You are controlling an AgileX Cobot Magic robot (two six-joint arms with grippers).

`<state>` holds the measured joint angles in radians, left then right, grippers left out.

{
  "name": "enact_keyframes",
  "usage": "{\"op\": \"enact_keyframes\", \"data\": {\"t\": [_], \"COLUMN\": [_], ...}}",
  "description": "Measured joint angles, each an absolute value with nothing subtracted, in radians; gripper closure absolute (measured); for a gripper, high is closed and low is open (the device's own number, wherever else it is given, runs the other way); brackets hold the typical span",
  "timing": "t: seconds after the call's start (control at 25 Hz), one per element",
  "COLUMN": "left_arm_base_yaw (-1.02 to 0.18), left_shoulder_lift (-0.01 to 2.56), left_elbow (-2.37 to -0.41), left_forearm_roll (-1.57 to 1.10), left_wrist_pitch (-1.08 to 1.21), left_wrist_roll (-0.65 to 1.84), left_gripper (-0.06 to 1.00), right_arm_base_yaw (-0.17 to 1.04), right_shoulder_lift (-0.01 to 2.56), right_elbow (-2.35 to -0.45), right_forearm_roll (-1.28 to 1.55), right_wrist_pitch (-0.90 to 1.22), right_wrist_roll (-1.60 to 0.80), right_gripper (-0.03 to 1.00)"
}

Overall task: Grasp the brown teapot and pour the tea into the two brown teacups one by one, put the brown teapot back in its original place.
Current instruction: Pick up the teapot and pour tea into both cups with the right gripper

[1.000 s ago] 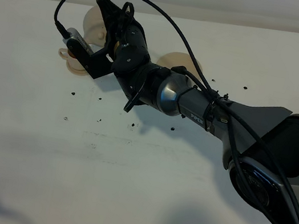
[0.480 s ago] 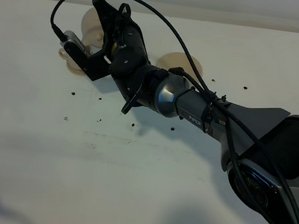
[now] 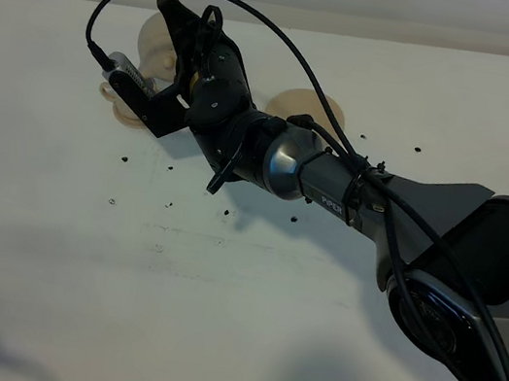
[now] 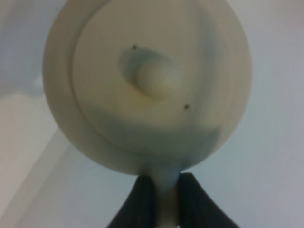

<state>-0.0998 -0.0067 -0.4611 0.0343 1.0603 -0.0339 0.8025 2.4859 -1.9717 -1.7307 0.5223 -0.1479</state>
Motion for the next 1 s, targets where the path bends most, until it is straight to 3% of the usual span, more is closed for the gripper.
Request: {"op": "enact_keyframes", "data": {"t": [1.0], "left_arm_base_yaw": [-0.100], "left_shoulder_lift": [-0.007], "left_elbow": [-0.461], "left_forearm_roll": [0.034], "left_wrist_pitch": [1.060], "left_wrist_roll": [-0.034], "left_gripper": [0.88], "right_arm_base_yaw": [0.811], "right_shoulder_lift": [2.486], "right_elbow": [-1.988], "right_forearm_roll": [-1.732], "right_wrist_pitch": [0.508], "right_wrist_roll": [-0.166], "right_gripper": [0.85]}}
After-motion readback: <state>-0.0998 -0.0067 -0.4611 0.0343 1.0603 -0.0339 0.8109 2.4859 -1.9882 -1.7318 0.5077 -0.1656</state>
